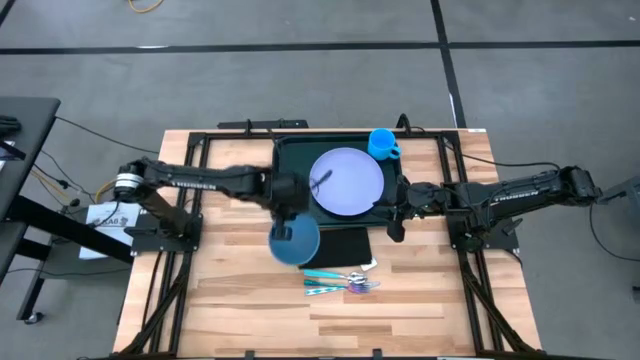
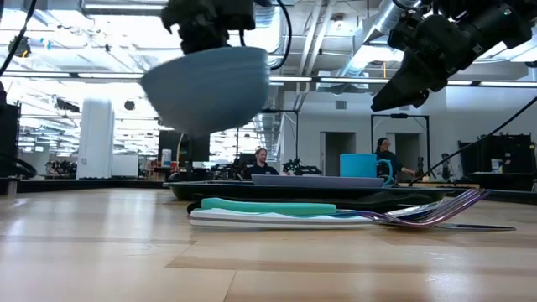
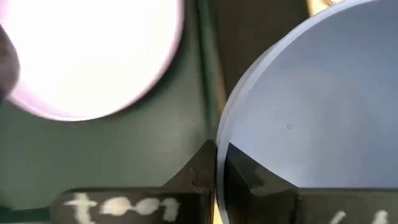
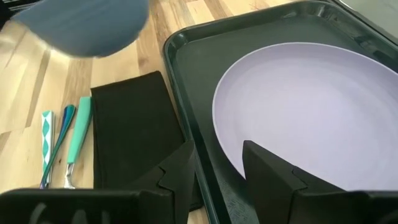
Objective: Set up tray
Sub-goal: Put the blue bowl on the violet plate on the black tray
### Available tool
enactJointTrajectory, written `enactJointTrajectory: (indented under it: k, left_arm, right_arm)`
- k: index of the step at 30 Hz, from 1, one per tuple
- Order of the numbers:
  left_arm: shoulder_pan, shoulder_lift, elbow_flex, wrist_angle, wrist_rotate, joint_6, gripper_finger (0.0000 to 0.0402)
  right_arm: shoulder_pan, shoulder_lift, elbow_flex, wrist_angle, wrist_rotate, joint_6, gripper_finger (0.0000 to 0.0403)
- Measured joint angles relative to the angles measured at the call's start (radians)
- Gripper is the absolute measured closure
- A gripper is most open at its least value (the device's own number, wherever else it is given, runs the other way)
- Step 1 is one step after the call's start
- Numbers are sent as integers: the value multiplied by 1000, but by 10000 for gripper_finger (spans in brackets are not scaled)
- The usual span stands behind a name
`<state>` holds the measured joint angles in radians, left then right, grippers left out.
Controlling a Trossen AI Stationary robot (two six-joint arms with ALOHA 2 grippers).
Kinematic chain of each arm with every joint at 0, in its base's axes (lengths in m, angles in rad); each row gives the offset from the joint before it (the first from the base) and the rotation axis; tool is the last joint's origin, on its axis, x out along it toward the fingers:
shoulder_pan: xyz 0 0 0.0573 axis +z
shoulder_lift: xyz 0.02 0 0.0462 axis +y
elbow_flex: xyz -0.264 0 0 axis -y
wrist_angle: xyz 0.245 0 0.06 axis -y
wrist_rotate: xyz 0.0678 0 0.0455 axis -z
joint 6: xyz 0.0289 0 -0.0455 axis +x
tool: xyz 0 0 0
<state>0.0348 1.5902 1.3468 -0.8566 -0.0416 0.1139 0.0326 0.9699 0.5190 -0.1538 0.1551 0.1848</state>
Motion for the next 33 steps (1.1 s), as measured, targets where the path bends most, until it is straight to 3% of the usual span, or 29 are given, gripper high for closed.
enactJointTrajectory:
  k: [9, 22, 27, 33]
  left_arm:
    - [152, 78, 119, -6, 27, 65, 400]
    - [251, 459, 703, -276, 57, 224, 400]
    - [291, 538, 836, -283, 106, 224, 400]
    - [316, 611, 896, -286, 116, 224, 400]
  right_arm:
    - [0, 0, 0, -30, 0, 0, 276]
    - [0, 0, 0, -83, 0, -7, 276]
    - [0, -3, 0, -86, 0, -33, 276]
    - [0, -3, 0, -112, 0, -35, 276]
